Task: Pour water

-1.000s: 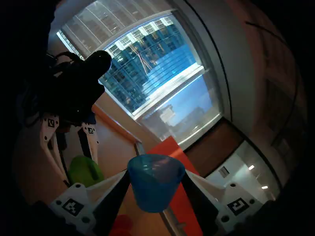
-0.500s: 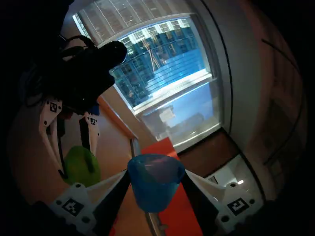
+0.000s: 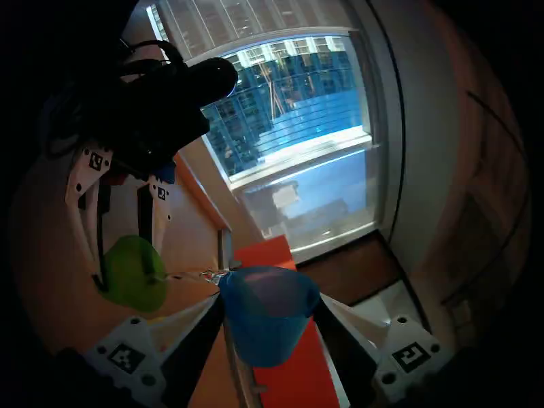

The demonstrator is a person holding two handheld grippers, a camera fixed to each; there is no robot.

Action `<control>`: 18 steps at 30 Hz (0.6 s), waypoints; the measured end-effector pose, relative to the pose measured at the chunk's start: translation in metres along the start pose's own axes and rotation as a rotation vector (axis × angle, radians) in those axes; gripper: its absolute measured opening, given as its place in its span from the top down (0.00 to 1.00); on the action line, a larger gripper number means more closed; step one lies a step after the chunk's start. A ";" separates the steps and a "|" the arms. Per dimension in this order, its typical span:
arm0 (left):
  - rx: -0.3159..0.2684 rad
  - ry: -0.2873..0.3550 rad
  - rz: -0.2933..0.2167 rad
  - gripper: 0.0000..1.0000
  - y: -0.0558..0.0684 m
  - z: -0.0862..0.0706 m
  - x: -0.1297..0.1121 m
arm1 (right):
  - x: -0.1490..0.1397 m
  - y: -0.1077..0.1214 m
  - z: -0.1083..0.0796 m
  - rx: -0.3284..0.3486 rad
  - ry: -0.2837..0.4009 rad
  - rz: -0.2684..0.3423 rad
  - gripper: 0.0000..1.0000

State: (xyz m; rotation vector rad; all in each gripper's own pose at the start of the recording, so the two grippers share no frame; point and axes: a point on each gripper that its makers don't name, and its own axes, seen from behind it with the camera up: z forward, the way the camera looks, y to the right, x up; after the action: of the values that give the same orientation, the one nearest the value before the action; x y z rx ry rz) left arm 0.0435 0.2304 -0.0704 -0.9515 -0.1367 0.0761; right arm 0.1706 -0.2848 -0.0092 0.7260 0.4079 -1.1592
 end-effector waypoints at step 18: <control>0.001 0.000 0.000 0.16 0.001 -0.001 0.001 | -0.001 0.010 0.001 -0.031 -0.007 -0.086 0.10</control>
State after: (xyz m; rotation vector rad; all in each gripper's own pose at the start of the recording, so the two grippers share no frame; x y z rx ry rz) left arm 0.0447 0.2302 -0.0713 -0.9504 -0.1372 0.0759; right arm 0.1791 -0.2827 -0.0046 0.6820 0.4539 -1.2334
